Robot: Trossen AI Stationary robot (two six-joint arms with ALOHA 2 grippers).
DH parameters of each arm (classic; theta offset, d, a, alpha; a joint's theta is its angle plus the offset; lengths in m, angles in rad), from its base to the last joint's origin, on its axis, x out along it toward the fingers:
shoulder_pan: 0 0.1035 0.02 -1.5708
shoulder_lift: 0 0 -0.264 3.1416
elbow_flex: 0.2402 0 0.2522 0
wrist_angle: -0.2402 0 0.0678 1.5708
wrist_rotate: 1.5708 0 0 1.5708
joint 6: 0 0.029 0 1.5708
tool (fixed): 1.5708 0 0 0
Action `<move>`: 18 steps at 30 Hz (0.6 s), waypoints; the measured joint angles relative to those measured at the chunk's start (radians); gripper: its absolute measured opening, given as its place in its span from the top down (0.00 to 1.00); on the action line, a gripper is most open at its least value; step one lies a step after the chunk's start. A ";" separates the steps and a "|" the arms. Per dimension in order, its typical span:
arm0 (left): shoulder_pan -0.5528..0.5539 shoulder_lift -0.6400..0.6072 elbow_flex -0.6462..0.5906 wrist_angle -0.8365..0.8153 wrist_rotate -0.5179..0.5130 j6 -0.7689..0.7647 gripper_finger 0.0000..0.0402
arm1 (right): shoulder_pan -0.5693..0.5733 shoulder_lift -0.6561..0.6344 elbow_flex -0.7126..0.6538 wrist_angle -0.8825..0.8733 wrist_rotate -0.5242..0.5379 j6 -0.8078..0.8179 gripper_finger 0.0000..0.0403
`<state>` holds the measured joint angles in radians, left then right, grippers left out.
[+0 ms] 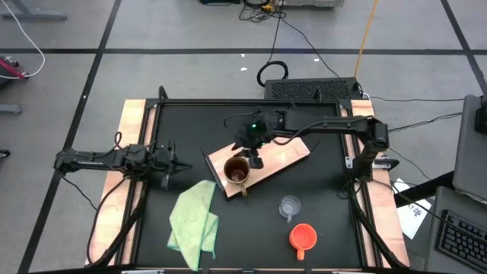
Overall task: Stack small to large cups/mugs on shelf
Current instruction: Put the orange mug on the shelf
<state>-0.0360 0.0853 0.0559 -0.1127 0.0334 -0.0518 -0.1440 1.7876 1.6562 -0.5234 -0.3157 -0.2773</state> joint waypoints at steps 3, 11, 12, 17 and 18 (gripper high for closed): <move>0.000 0.000 0.000 0.000 0.000 0.012 0.94 | 0.001 -0.055 0.000 -0.051 0.000 -0.055 0.77; 0.000 0.000 0.000 0.002 -0.006 0.058 0.94 | 0.005 -0.237 -0.144 -0.067 0.000 -0.041 0.98; 0.000 0.000 0.000 0.002 -0.006 0.058 0.94 | 0.005 -0.261 -0.172 -0.053 0.000 -0.030 0.98; 0.000 0.000 0.000 0.002 -0.008 0.057 0.94 | 0.016 -0.391 -0.336 0.056 0.000 -0.022 1.00; 0.000 0.000 0.000 0.002 -0.008 0.057 0.94 | 0.019 -0.417 -0.367 0.084 0.000 -0.017 1.00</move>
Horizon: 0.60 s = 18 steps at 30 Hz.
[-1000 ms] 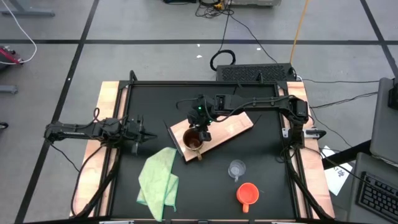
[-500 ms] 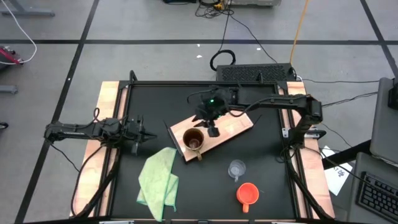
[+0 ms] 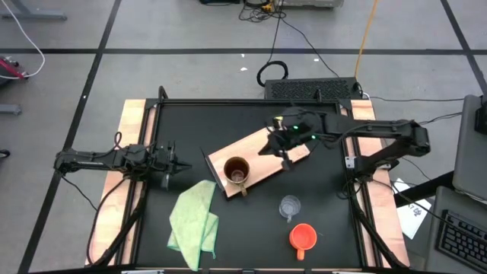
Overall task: Stack small to large cups/mugs on shelf
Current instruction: Put the orange mug on the shelf
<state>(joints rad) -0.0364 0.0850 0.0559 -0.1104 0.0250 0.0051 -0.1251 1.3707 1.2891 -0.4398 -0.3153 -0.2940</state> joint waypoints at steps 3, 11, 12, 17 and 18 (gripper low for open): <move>0.000 0.000 0.000 0.000 0.000 -0.012 0.94 | 0.012 -0.071 -0.092 0.075 0.000 0.034 1.00; 0.000 0.000 0.000 0.009 -0.001 -0.003 0.94 | 0.081 -0.233 -0.268 0.170 0.000 0.112 1.00; 0.000 0.000 0.000 0.009 -0.002 -0.002 0.94 | 0.094 -0.251 -0.288 0.178 0.000 0.124 1.00; 0.000 0.000 0.000 0.010 -0.005 0.001 0.94 | 0.171 -0.335 -0.370 0.227 0.026 0.170 1.00; 0.000 0.000 0.000 0.010 -0.005 0.008 0.94 | 0.185 -0.350 -0.387 0.242 0.050 0.178 1.00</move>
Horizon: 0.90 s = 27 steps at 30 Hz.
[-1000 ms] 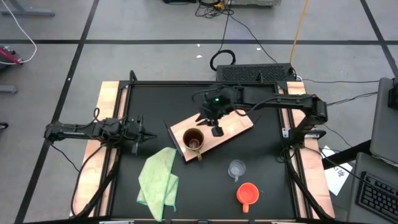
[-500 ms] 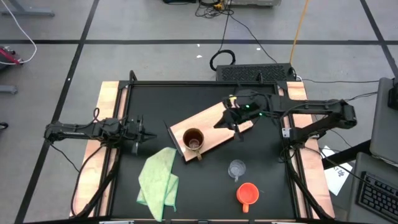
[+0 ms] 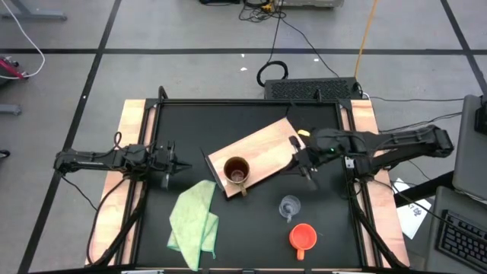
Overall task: Stack small to large cups/mugs on shelf
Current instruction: Put the orange mug on the shelf
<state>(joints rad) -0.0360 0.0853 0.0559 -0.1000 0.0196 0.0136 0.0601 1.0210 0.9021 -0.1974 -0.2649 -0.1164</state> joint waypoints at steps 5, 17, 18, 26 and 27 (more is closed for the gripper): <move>0.000 0.000 0.000 0.029 -0.003 0.018 0.94 | 0.056 -0.068 -0.065 0.009 0.076 0.015 1.00; 0.000 0.000 0.000 0.043 -0.004 0.055 0.94 | 0.101 -0.240 -0.310 0.155 0.171 0.101 1.00; 0.000 0.000 0.000 0.044 -0.004 0.055 0.94 | 0.101 -0.258 -0.335 0.177 0.171 0.111 1.00; 0.000 0.000 0.000 0.043 -0.004 0.058 0.94 | 0.101 -0.354 -0.435 0.238 0.189 0.129 1.00; 0.000 0.000 0.000 0.043 -0.004 0.059 0.94 | 0.101 -0.360 -0.440 0.238 0.190 0.130 1.00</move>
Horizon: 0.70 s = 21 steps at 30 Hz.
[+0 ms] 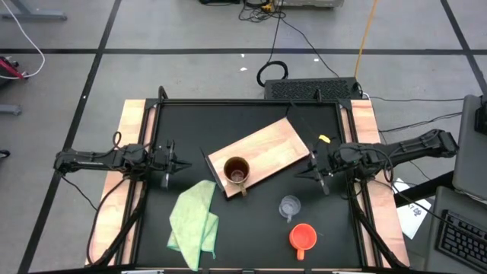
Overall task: Stack small to large cups/mugs on shelf
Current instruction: Put the orange mug on the shelf
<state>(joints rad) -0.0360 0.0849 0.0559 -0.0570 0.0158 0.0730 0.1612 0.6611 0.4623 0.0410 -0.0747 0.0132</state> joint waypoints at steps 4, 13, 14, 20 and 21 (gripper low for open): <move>0.000 0.000 0.000 0.000 0.000 0.001 0.94 | 0.000 -0.009 -0.012 0.000 0.000 -0.001 1.00; 0.000 0.000 0.000 0.000 0.000 -0.003 0.94 | 0.000 -0.009 -0.013 0.000 0.000 -0.006 1.00; 0.000 0.000 0.000 0.000 0.000 -0.003 0.94 | 0.000 -0.009 -0.013 0.000 0.000 -0.006 1.00; 0.000 0.000 0.000 0.000 0.000 -0.003 0.94 | 0.000 -0.009 -0.013 0.000 0.000 -0.006 1.00; 0.000 0.000 0.000 0.000 0.000 -0.003 0.94 | 0.000 -0.009 -0.013 0.000 0.000 -0.006 1.00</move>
<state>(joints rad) -0.0360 0.0849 0.0559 -0.0566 0.0158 0.0704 0.1612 0.6525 0.4496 0.0410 -0.0742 0.0074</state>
